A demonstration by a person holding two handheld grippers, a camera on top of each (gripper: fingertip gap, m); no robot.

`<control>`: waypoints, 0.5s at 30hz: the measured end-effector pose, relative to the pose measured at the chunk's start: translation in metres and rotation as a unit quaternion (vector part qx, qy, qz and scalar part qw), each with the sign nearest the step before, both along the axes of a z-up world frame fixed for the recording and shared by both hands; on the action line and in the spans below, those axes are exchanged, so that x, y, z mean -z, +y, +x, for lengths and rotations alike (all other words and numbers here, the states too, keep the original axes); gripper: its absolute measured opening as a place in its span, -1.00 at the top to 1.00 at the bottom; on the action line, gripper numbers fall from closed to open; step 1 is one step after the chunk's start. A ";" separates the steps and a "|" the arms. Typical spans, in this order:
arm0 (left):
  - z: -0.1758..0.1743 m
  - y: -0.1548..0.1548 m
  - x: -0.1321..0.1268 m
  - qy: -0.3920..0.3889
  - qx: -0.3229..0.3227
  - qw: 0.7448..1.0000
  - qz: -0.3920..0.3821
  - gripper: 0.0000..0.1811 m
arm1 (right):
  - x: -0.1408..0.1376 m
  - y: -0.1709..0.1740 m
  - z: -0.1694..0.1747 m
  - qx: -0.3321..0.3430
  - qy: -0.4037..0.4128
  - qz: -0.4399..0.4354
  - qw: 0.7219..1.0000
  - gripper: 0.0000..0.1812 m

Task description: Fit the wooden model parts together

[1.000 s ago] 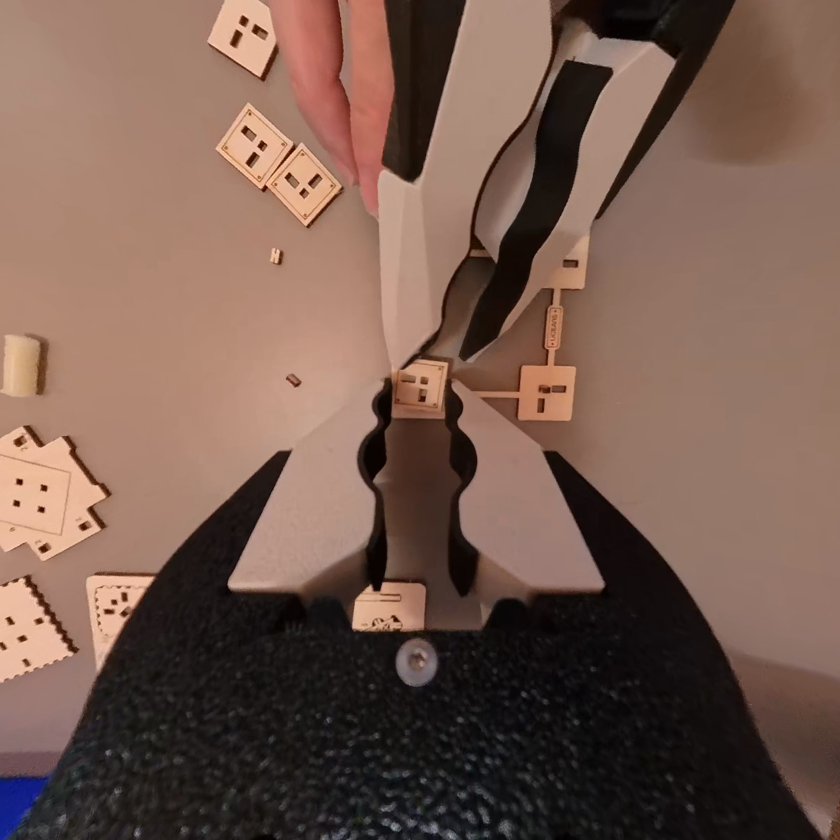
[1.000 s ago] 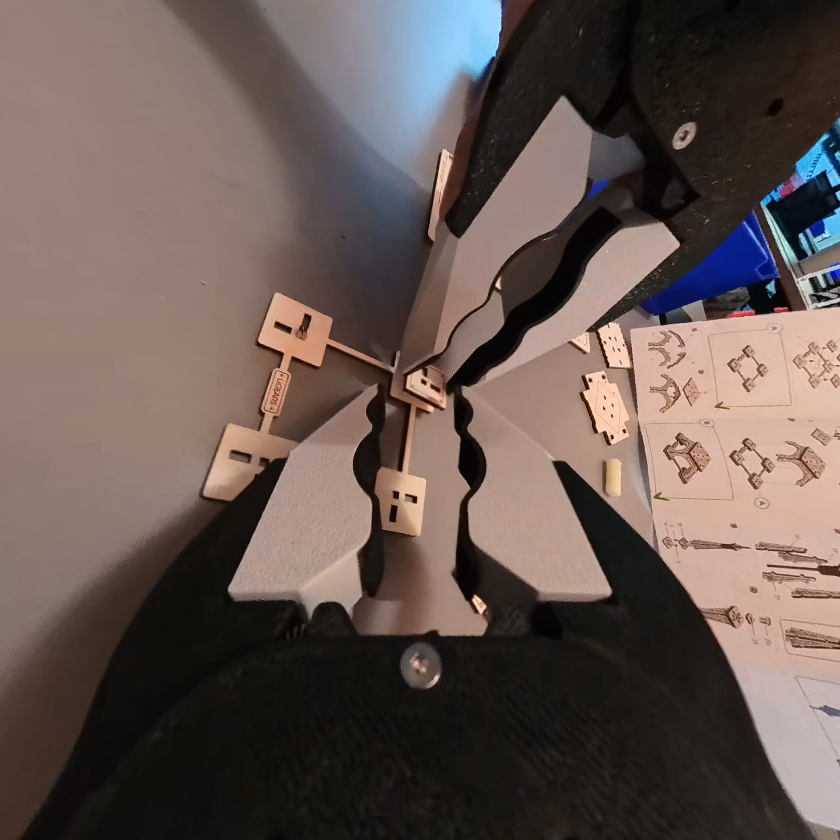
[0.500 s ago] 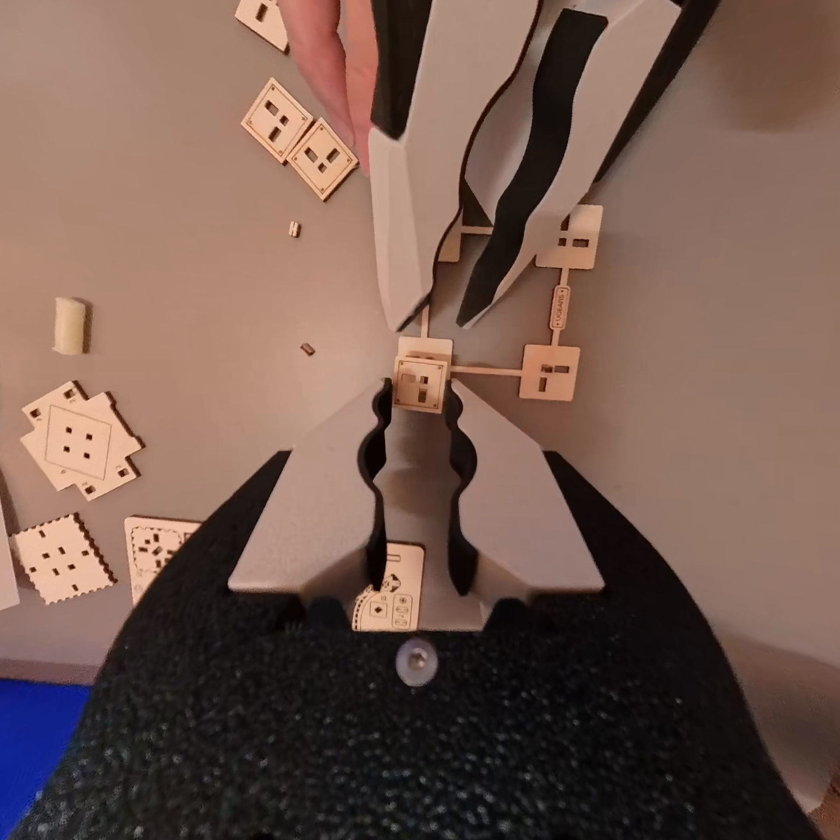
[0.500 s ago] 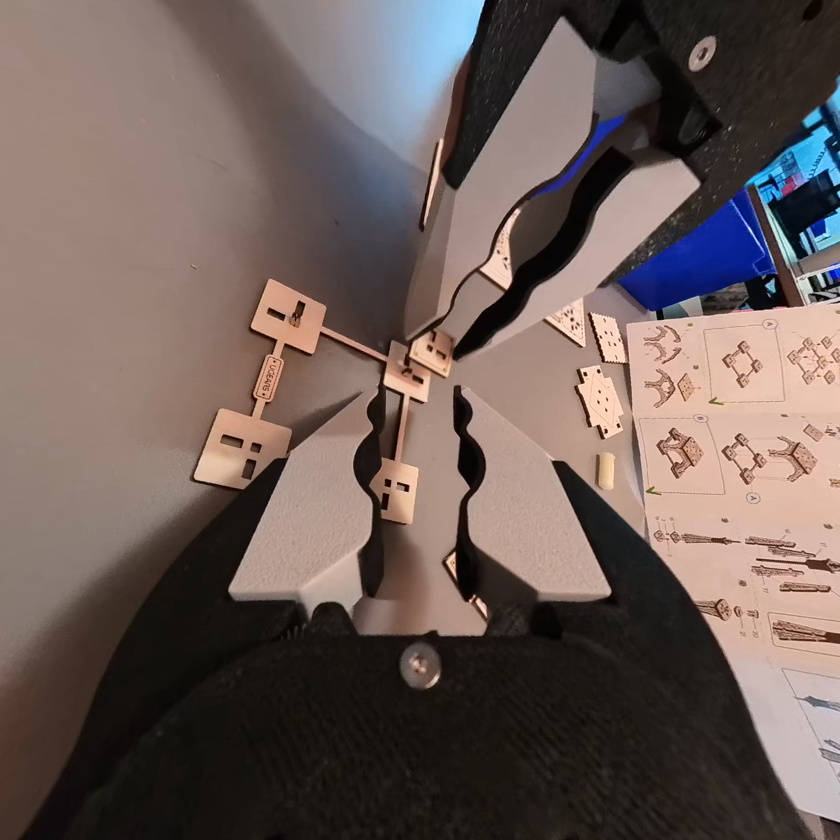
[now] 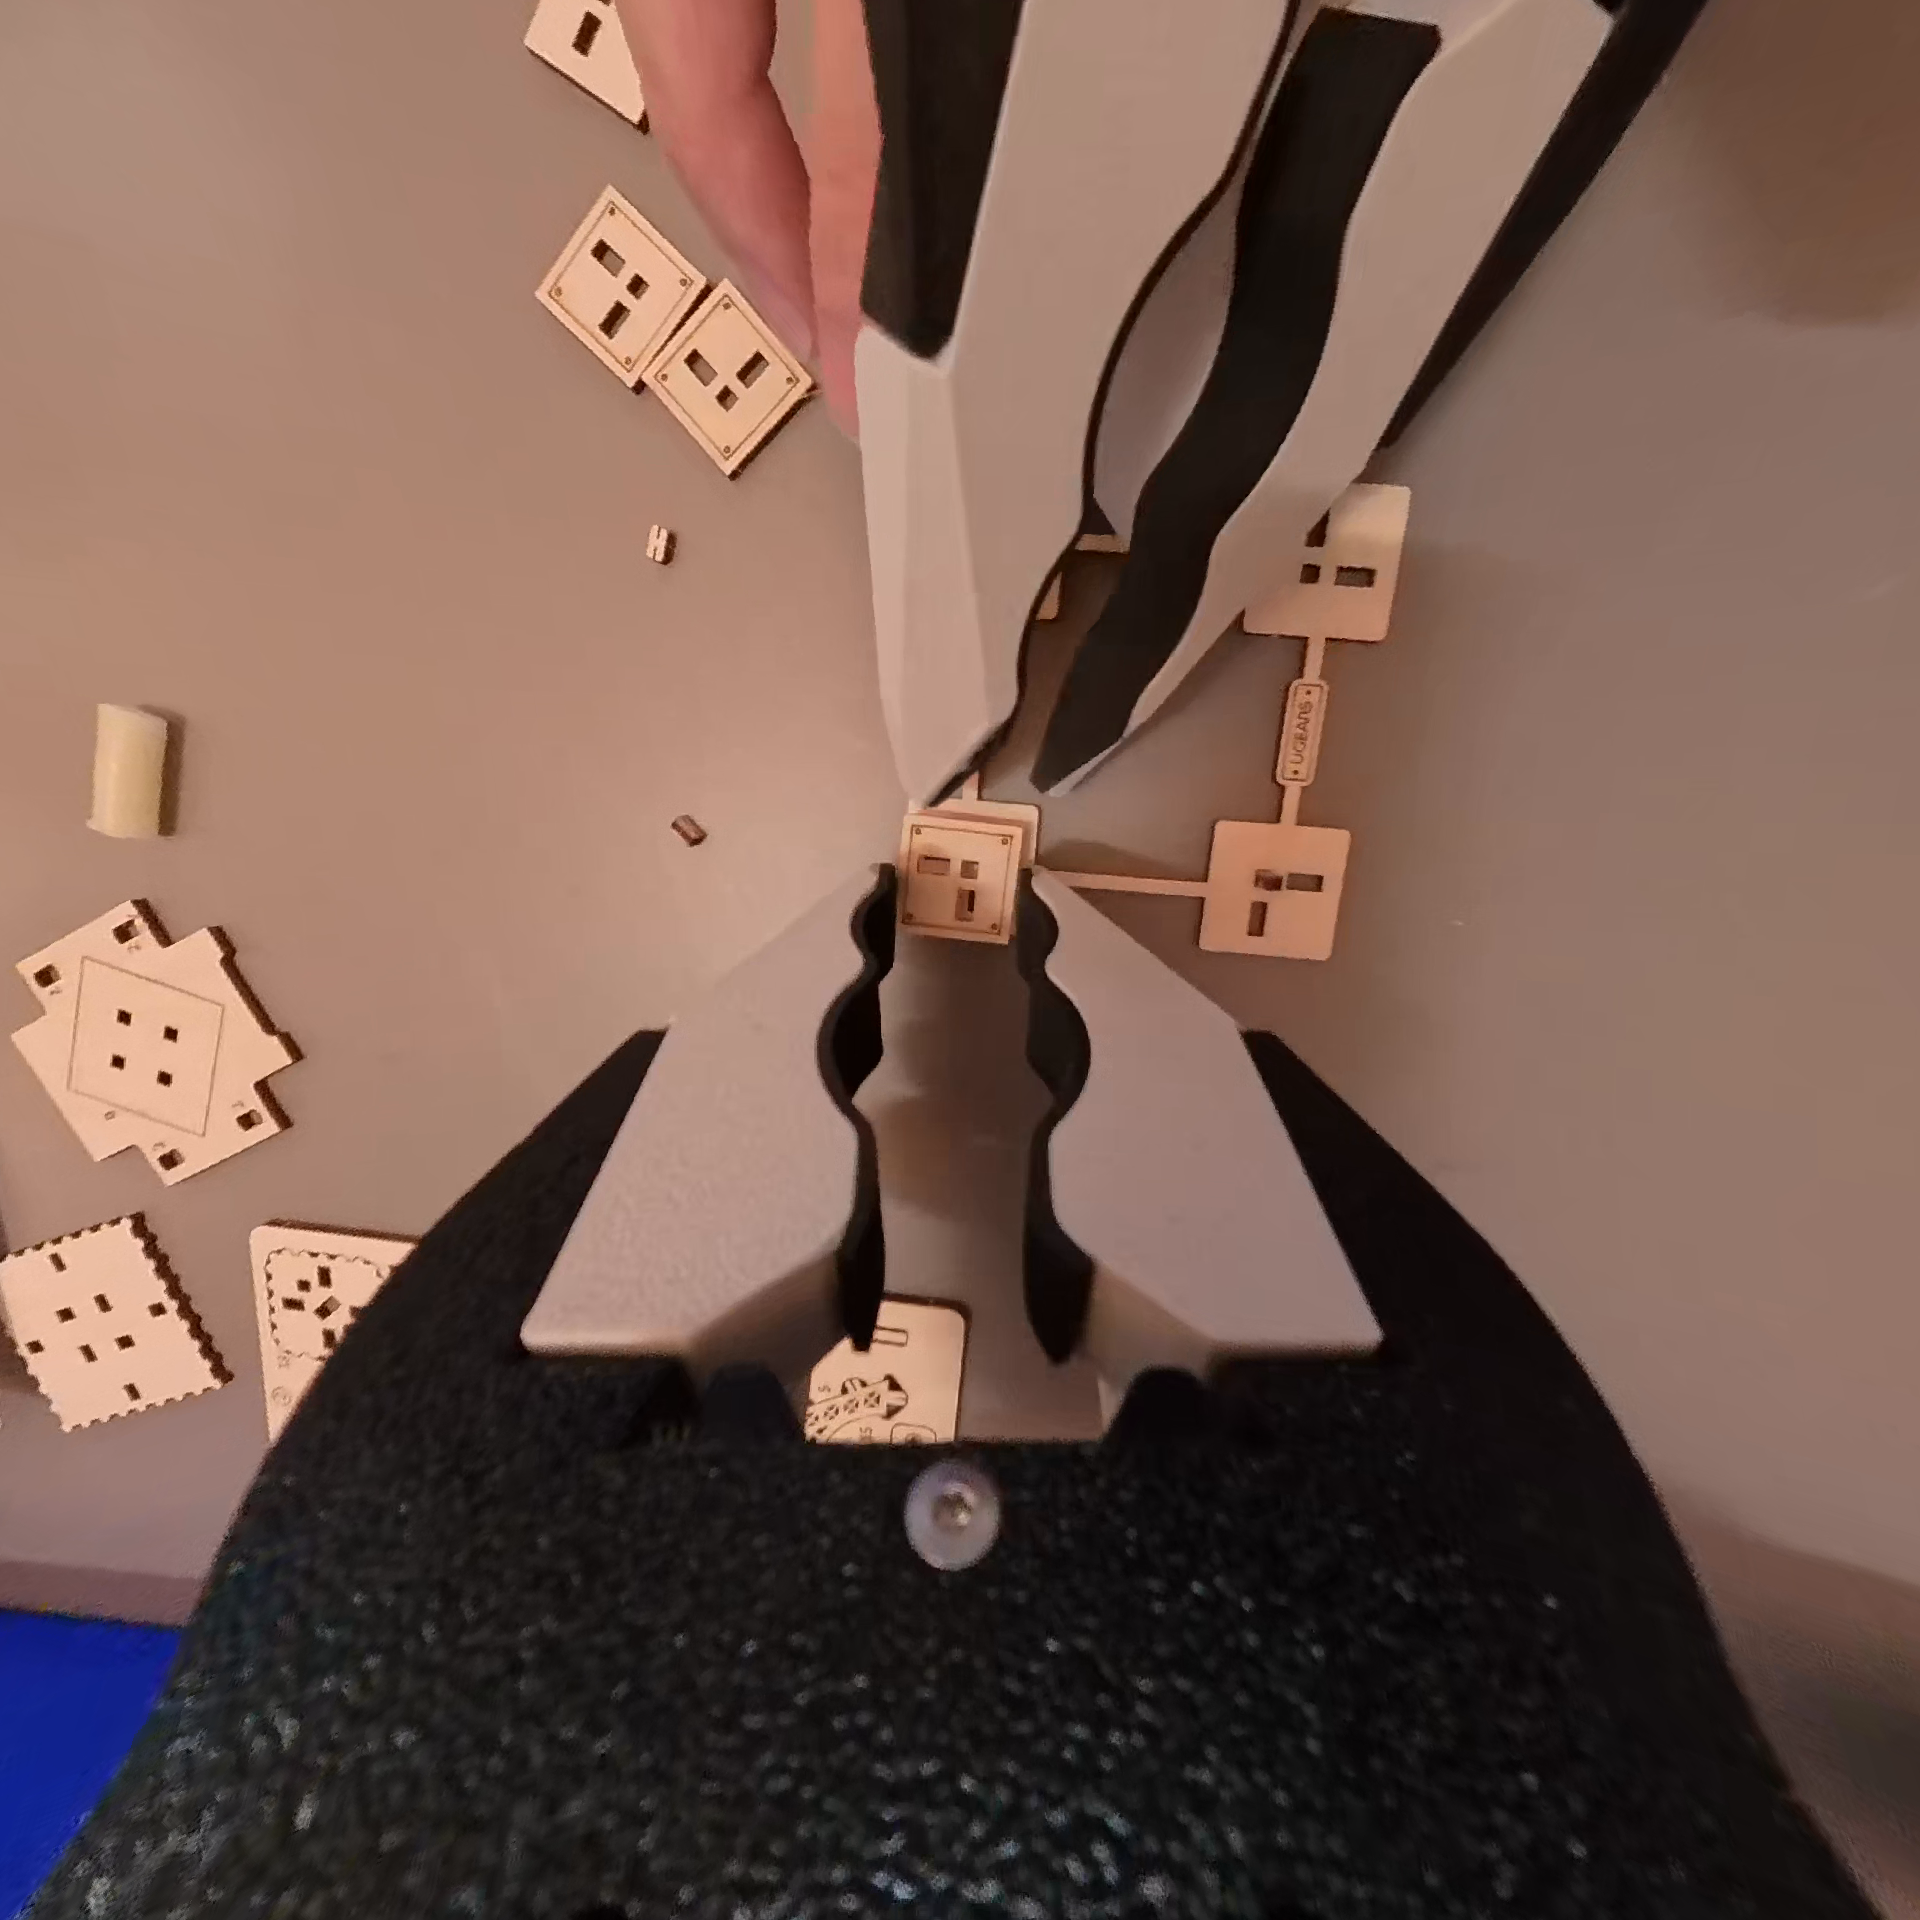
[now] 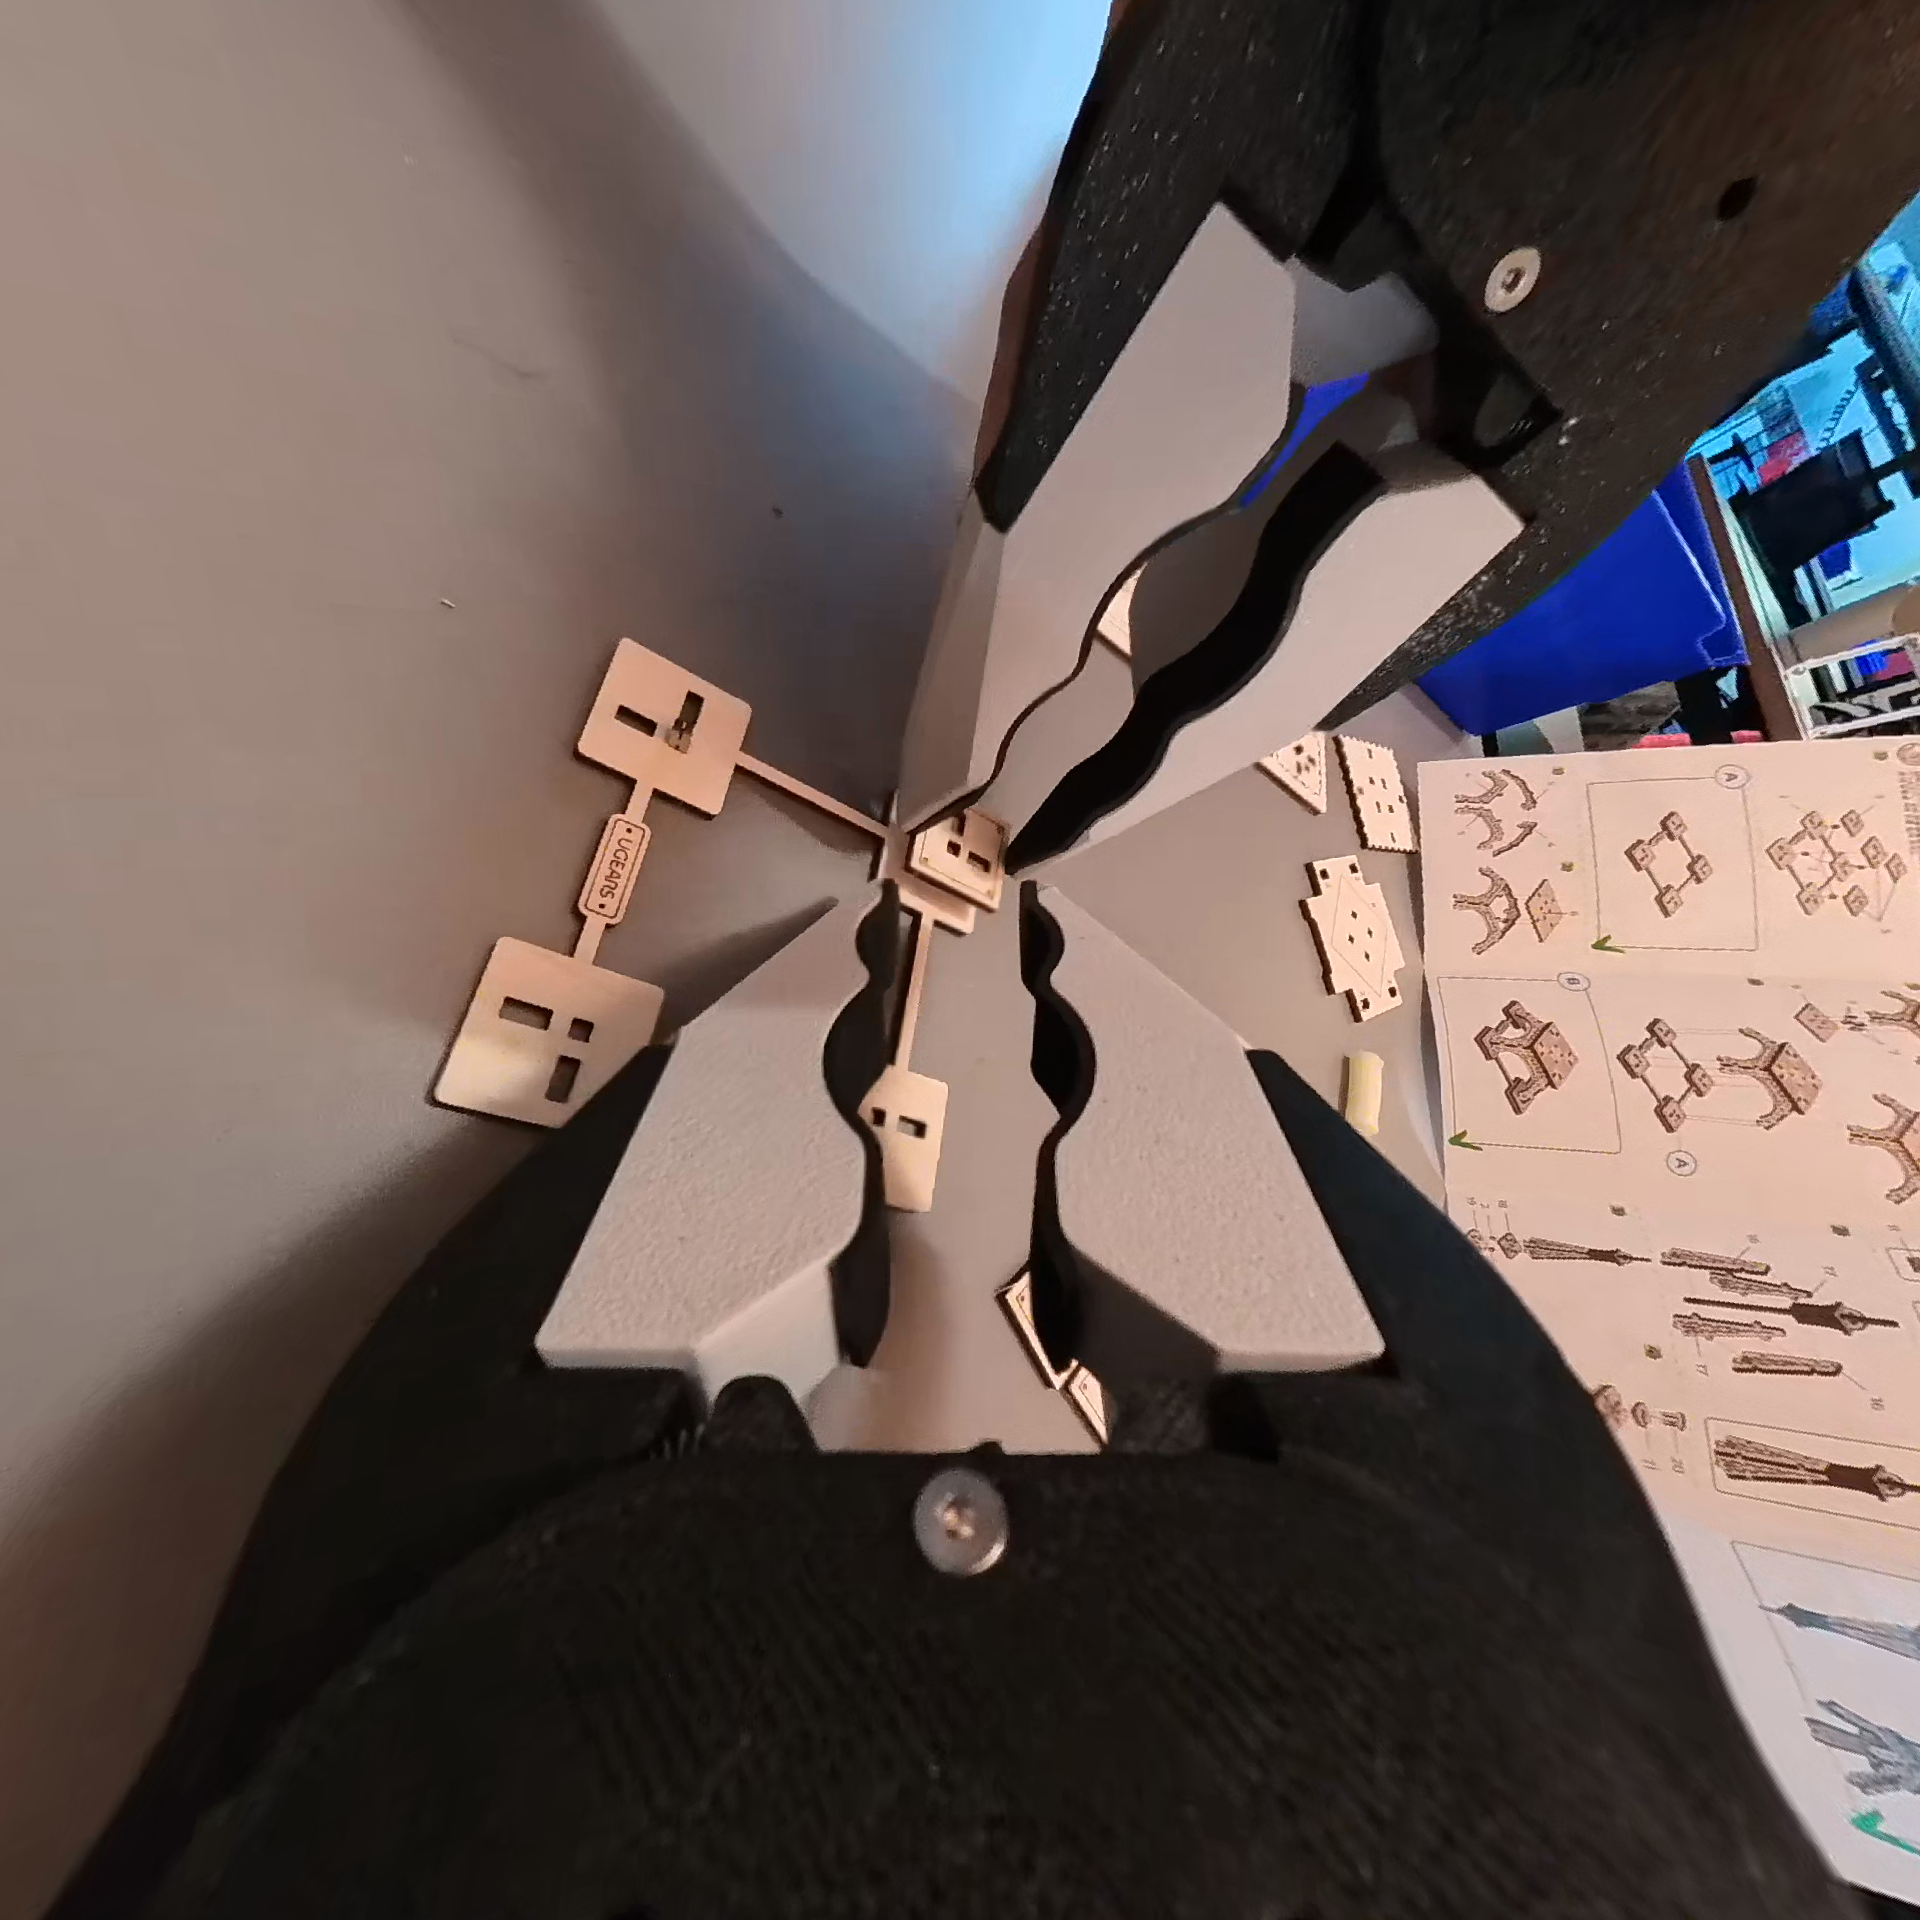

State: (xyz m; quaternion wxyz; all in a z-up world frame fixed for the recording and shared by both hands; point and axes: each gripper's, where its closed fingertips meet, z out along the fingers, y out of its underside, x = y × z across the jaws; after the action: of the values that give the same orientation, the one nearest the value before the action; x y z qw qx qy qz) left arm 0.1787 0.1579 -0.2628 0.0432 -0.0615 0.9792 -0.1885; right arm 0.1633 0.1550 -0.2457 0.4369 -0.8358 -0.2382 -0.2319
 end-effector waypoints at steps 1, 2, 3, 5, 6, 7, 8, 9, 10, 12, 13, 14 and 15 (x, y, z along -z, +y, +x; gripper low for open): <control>0.000 -0.001 0.000 0.000 0.000 1.000 -0.002 0.78 | 0.000 0.000 0.000 -0.001 -0.002 -0.001 1.000 0.81; 0.000 -0.001 0.000 -0.002 0.000 1.000 -0.002 0.78 | 0.000 0.000 -0.001 -0.004 -0.003 -0.003 1.000 0.86; 0.000 -0.001 -0.001 -0.004 0.001 1.000 -0.001 0.78 | 0.000 0.000 -0.002 -0.008 -0.002 -0.004 1.000 0.90; -0.001 -0.003 -0.001 -0.002 0.003 1.000 -0.003 0.78 | 0.001 0.000 -0.002 -0.010 -0.003 -0.007 1.000 1.00; -0.002 -0.004 -0.001 -0.003 0.004 1.000 -0.003 0.78 | 0.001 0.001 -0.001 -0.007 -0.007 -0.007 1.000 1.00; -0.002 -0.004 -0.001 -0.004 0.005 1.000 -0.003 0.78 | 0.001 0.001 0.000 -0.005 -0.011 -0.008 1.000 1.00; -0.003 -0.004 -0.001 -0.002 0.005 1.000 -0.004 0.78 | 0.001 0.002 -0.001 -0.006 -0.013 -0.007 1.000 1.00; -0.003 -0.004 -0.001 0.000 0.005 1.000 -0.007 0.78 | 0.001 0.002 -0.002 -0.008 -0.011 -0.006 1.000 1.00; -0.003 -0.005 0.000 0.001 0.003 1.000 -0.010 0.78 | 0.001 0.003 -0.003 -0.008 -0.011 -0.005 1.000 1.00; -0.003 -0.005 0.000 0.003 0.001 1.000 -0.015 0.78 | 0.001 0.003 -0.004 -0.008 -0.013 -0.006 1.000 1.00; -0.003 -0.005 0.000 0.001 0.001 1.000 -0.014 0.78 | 0.001 0.003 -0.003 -0.005 -0.015 -0.007 1.000 1.00; -0.003 -0.004 0.000 -0.002 0.002 1.000 -0.013 0.78 | 0.001 0.002 0.000 0.001 -0.020 -0.008 1.000 1.00; -0.003 -0.004 0.000 -0.004 0.003 1.000 -0.011 0.78 | 0.001 0.001 0.003 0.005 -0.026 -0.011 1.000 1.00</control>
State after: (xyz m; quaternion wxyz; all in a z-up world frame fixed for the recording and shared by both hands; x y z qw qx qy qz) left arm 0.1760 0.1541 -0.2627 0.0458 -0.0585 0.9770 -0.2000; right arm 0.1663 0.1562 -0.2465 0.4200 -0.8355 -0.2479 -0.2531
